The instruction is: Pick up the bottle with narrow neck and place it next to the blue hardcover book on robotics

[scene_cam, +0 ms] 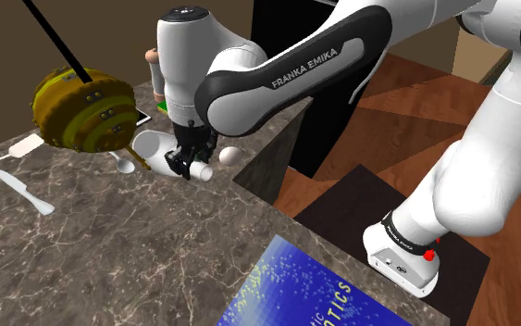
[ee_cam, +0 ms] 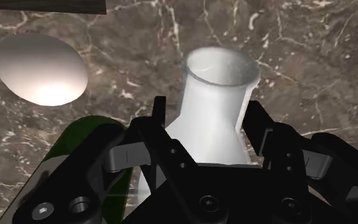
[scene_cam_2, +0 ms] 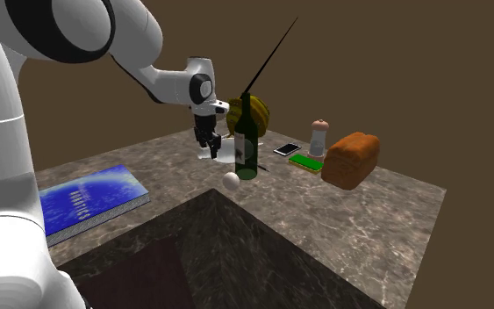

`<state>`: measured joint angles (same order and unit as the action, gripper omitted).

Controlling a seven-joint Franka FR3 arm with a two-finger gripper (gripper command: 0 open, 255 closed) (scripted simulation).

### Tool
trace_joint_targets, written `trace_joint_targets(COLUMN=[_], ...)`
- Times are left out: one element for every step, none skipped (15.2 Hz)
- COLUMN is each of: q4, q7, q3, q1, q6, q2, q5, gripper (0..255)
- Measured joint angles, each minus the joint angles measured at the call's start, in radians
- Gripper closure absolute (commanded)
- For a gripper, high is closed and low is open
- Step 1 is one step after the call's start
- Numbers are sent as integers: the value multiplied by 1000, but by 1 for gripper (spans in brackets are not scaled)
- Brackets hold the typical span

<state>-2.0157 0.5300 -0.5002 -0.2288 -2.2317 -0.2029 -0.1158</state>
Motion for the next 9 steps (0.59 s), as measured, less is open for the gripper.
trace_joint_targets(q4=[5,10,15,19,27,32,41,46,53], q7=[-3,-5,-10,-13,-15,-20,-21,-23,-28], q3=[-2,-3,-5,-6,-7,-6,-7,-9,-9], q1=[1,2,4,5,5,7,8,8,10], q6=[12,23,36,46,58,67,81,93,105], q2=[8,15,25,31,36,42,46,54,61], q5=[5,10,17,21,24,28,32,36,41], gripper=[255,255,255,255,255,255,255,255,255])
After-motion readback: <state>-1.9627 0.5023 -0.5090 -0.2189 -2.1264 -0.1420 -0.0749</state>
